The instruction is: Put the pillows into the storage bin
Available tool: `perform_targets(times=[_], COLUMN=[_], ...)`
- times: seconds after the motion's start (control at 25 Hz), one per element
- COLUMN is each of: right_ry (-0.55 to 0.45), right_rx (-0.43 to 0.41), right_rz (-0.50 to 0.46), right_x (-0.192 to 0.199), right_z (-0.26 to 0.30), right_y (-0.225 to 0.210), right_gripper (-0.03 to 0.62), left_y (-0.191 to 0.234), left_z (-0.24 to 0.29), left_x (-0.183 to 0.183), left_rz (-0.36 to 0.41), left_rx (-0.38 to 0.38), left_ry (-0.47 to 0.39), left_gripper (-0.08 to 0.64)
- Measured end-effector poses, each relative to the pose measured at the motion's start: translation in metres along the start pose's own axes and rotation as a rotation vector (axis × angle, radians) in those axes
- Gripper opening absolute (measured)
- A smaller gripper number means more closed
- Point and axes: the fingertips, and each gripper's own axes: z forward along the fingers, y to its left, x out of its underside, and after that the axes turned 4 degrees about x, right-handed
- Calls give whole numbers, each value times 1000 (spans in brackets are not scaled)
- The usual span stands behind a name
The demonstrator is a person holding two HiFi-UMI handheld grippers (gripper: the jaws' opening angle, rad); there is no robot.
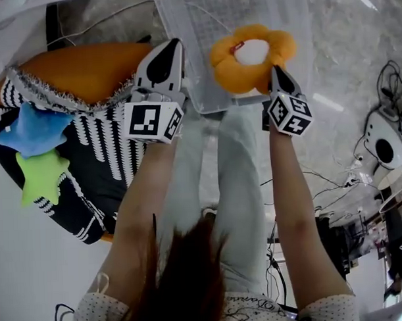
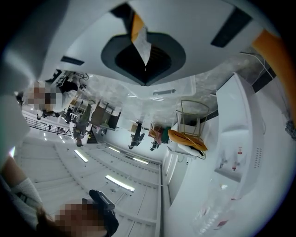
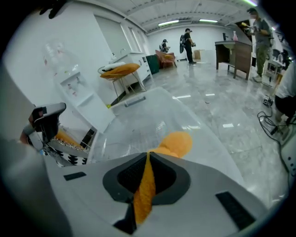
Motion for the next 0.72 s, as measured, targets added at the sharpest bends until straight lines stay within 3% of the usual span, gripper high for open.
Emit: perform_targets(times=[0.28,0.48,0.72], right_ry=[181,332,318], right_rx=[-12,-29,17], right_rz=[-6,-75,-90], right_x=[64,94,84], right_z=[47,55,29], right_y=[-10,-6,-13], right_gripper=[37,52,95], left_y=[4,3,1], left_z=[7,6,-5], left_x=[46,60,50], left_rz=[-9,-25,-21], left_rx=[3,3,-5], left_ry=[27,46,40], left_gripper=[3,4,3])
